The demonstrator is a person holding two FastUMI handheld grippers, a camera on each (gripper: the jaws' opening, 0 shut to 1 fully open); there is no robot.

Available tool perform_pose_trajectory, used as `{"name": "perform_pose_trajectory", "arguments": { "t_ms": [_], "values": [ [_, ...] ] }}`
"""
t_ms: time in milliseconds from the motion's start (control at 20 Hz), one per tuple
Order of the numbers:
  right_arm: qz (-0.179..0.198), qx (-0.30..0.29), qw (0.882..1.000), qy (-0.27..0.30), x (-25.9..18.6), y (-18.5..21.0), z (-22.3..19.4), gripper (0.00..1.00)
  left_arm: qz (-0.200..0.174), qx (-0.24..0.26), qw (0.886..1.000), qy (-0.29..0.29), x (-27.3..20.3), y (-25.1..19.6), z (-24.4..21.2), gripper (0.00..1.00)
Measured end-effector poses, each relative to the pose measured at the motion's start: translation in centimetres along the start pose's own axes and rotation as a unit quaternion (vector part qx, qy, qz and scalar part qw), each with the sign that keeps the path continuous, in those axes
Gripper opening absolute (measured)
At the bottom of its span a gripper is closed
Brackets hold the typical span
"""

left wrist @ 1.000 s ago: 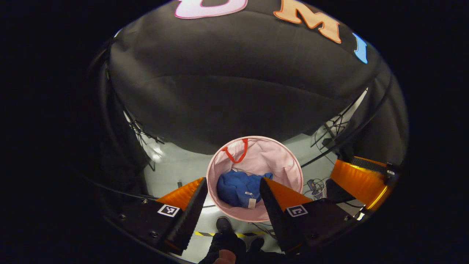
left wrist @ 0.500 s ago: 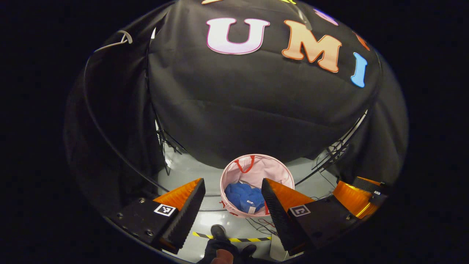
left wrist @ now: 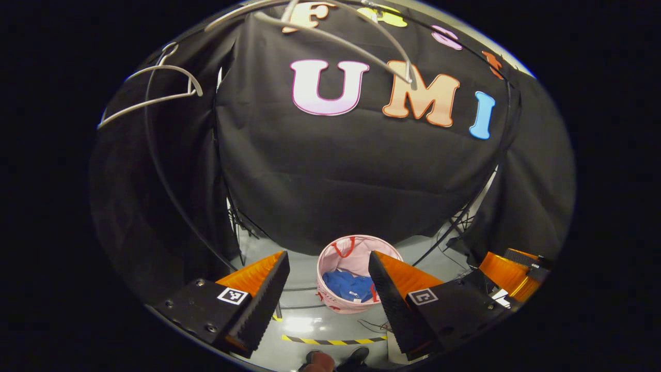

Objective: Grasp the clothes on the hanger with both hands and then place them into the laundry hamper below.

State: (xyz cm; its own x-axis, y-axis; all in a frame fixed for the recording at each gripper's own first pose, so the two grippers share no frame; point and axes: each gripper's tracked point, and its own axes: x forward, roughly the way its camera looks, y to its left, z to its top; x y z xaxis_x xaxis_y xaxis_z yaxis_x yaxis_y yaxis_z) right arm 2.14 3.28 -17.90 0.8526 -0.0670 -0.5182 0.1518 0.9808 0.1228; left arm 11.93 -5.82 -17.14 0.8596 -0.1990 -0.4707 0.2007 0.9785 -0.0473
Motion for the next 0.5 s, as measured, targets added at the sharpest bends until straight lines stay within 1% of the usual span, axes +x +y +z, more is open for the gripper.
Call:
{"name": "perform_pose_trajectory", "arguments": {
  "t_ms": [50,100,150,200,250,300,350,400,450,500],
  "values": [
    [-0.003,0.0,1.0,-0.008,-0.8,0.1,0.6,1.0,-0.001,0.001,1.0,-0.008,-1.1,0.2,0.7,0.97],
    [-0.004,0.001,1.0,-0.019,-1.7,0.1,1.2,1.0,-0.005,0.001,1.0,-0.016,-2.2,0.4,1.4,0.93],
    [-0.006,0.002,1.0,-0.029,-2.4,0.2,2.0,1.0,-0.007,0.0,1.0,-0.025,-3.1,0.4,2.1,0.97],
    [-0.007,0.001,0.999,-0.042,-3.3,0.3,2.6,1.0,-0.01,0.001,0.999,-0.038,-3.9,0.5,2.9,0.93],
    [-0.009,0.0,0.999,-0.053,-4.1,0.2,3.4,1.0,-0.008,0.002,0.999,-0.049,-4.7,0.6,3.7,0.97],
    [-0.008,-0.001,0.998,-0.064,-5.0,0.3,4.1,1.0,-0.008,0.004,0.998,-0.061,-5.6,0.7,4.4,0.97],
    [-0.007,0.0,0.997,-0.076,-5.6,0.3,4.9,0.96,-0.01,0.005,0.997,-0.071,-6.3,0.7,5.0,0.97],
    [-0.004,0.003,0.996,-0.084,-6.1,0.4,5.8,1.0,-0.009,0.005,0.997,-0.08,-7.3,0.9,5.3,0.96],
    [0.002,0.007,0.995,-0.097,-6.7,0.7,6.9,1.0,-0.008,0.005,0.996,-0.088,-8.1,1.1,5.8,0.93],
    [0.008,0.011,0.994,-0.109,-7.2,0.9,8.1,0.96,-0.005,0.007,0.995,-0.096,-9.0,1.3,6.2,0.96]
  ]
}}
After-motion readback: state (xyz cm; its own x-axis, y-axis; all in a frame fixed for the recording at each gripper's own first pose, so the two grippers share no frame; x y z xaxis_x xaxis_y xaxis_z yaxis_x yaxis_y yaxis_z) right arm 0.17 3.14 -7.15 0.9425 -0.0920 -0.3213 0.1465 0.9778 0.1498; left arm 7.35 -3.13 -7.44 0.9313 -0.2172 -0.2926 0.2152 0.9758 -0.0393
